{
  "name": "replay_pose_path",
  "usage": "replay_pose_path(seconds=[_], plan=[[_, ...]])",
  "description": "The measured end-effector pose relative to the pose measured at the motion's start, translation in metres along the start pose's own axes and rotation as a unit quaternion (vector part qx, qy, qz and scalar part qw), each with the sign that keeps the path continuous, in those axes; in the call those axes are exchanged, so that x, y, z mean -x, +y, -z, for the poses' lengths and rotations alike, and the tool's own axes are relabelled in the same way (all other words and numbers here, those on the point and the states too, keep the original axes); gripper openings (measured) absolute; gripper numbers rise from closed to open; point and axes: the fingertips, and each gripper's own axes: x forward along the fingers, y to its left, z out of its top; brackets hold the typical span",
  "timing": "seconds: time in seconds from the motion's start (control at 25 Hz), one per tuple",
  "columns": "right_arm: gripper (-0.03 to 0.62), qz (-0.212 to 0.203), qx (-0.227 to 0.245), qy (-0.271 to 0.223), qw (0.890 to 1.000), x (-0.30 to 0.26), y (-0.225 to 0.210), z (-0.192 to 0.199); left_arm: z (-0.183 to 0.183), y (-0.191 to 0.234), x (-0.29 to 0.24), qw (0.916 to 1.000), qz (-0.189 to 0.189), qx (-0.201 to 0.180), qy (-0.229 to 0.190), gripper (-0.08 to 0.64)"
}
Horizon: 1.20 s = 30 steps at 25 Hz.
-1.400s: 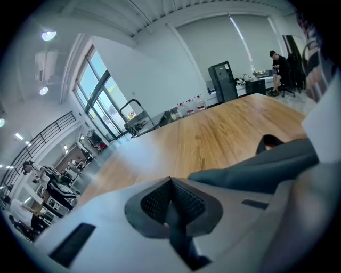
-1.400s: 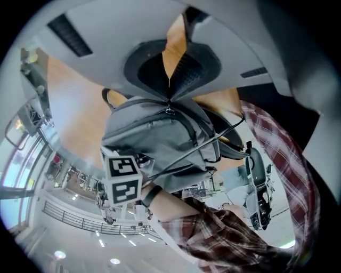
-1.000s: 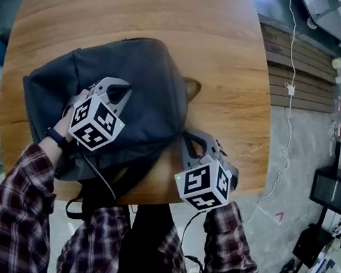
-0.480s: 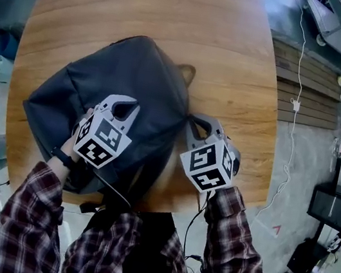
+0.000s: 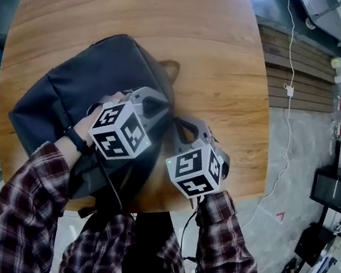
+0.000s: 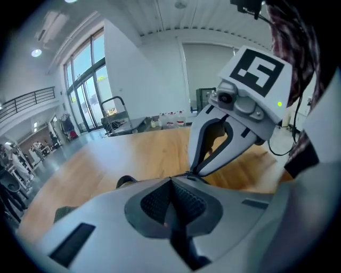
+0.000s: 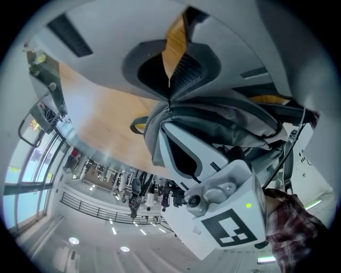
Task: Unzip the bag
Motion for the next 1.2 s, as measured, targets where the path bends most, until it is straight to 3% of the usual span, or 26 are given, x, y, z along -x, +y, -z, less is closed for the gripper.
replay_pose_path(seconds=[0.28,0.4,0.56,0.76,0.96,1.12,1.2], plan=[[0.018,-0.034,-0.042,0.000,0.999,0.011,0.041,0.006,0.007,0.002,-0.013,0.9964,0.051,0.067,-0.009,0.009],[0.018,-0.029,-0.047,0.003,0.998,0.014,0.060,-0.001,0.007,0.003,-0.015,0.9923,0.076,0.097,-0.007,0.009],[0.018,-0.028,-0.004,0.020,0.999,0.013,0.081,-0.011,0.009,0.005,-0.017,0.9874,0.093,0.128,-0.008,0.008],[0.018,-0.049,0.037,0.025,0.998,0.010,0.108,-0.016,0.011,0.006,-0.018,0.9864,0.096,0.134,-0.005,0.009],[0.020,-0.059,-0.028,0.002,0.998,0.009,0.106,-0.016,0.006,0.006,-0.013,0.9870,0.081,0.137,-0.022,0.009],[0.020,-0.054,-0.084,-0.022,0.995,0.022,0.096,-0.013,0.005,0.014,0.007,0.9859,0.030,0.158,-0.046,0.009],[0.020,-0.052,-0.122,-0.030,0.991,0.033,0.088,-0.008,0.003,0.015,0.026,0.9802,0.002,0.185,-0.070,0.009]])
